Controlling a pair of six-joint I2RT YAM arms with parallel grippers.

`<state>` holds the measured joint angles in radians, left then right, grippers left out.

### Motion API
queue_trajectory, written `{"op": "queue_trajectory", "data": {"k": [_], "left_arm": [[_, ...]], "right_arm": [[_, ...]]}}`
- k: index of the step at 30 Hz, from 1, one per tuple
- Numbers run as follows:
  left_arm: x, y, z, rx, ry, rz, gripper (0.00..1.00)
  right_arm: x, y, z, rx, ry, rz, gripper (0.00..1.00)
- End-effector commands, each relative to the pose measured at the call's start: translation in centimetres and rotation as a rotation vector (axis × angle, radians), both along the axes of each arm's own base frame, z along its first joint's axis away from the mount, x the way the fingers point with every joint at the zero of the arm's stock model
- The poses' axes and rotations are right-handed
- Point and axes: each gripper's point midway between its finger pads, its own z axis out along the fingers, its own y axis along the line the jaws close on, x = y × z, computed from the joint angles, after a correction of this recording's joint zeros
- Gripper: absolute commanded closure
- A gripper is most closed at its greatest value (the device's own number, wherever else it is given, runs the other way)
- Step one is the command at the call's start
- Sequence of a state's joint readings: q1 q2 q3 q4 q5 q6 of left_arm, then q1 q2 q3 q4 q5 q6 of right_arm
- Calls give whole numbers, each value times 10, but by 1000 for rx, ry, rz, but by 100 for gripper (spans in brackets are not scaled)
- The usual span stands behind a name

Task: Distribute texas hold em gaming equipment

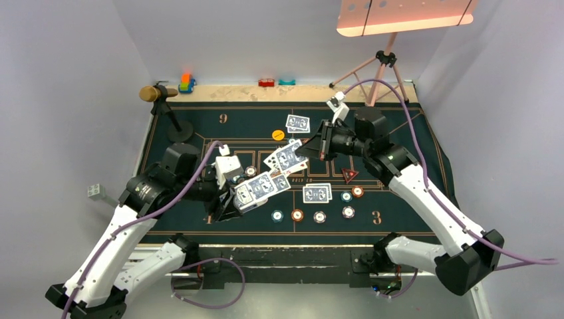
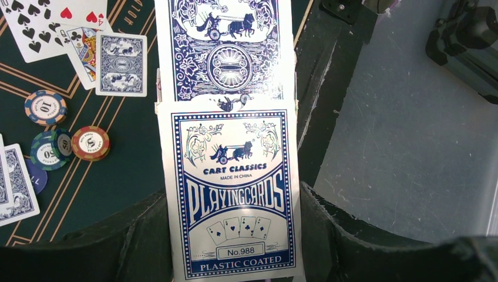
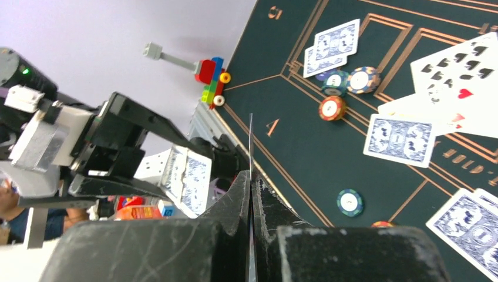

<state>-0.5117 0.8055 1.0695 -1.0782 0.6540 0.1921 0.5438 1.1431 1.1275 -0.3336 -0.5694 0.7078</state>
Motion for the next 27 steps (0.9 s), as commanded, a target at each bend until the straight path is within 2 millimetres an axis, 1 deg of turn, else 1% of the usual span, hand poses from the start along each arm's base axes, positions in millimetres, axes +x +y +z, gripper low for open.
{"op": "queue_trajectory", "data": {"k": [1, 4, 9, 10, 17, 19, 22, 25, 27], "left_arm": [[0, -5, 15, -54, -34, -11, 79], [-1, -5, 15, -55, -32, -13, 79], [-3, -4, 14, -53, -32, -26, 79], [-3, -4, 14, -54, -32, -27, 79], [-6, -4, 13, -58, -29, -35, 79], [-6, -4, 13, -58, -29, -37, 79], [-6, -4, 12, -55, -28, -38, 79], [-6, -5, 12, -58, -28, -39, 79], [-6, -5, 12, -59, -27, -39, 79]], "right_arm": [[13, -9, -17, 20, 18, -34, 100], [23, -1, -49, 15, 70, -22, 100], [42, 16, -109, -9, 187, -10, 100], [47, 20, -119, -13, 194, -11, 100], [64, 42, -197, -178, 268, -33, 100], [68, 44, -213, -211, 276, -46, 100], [70, 42, -233, -255, 294, -66, 100], [71, 42, -246, -269, 305, -68, 100], [73, 41, -252, -281, 300, -76, 100]]}}
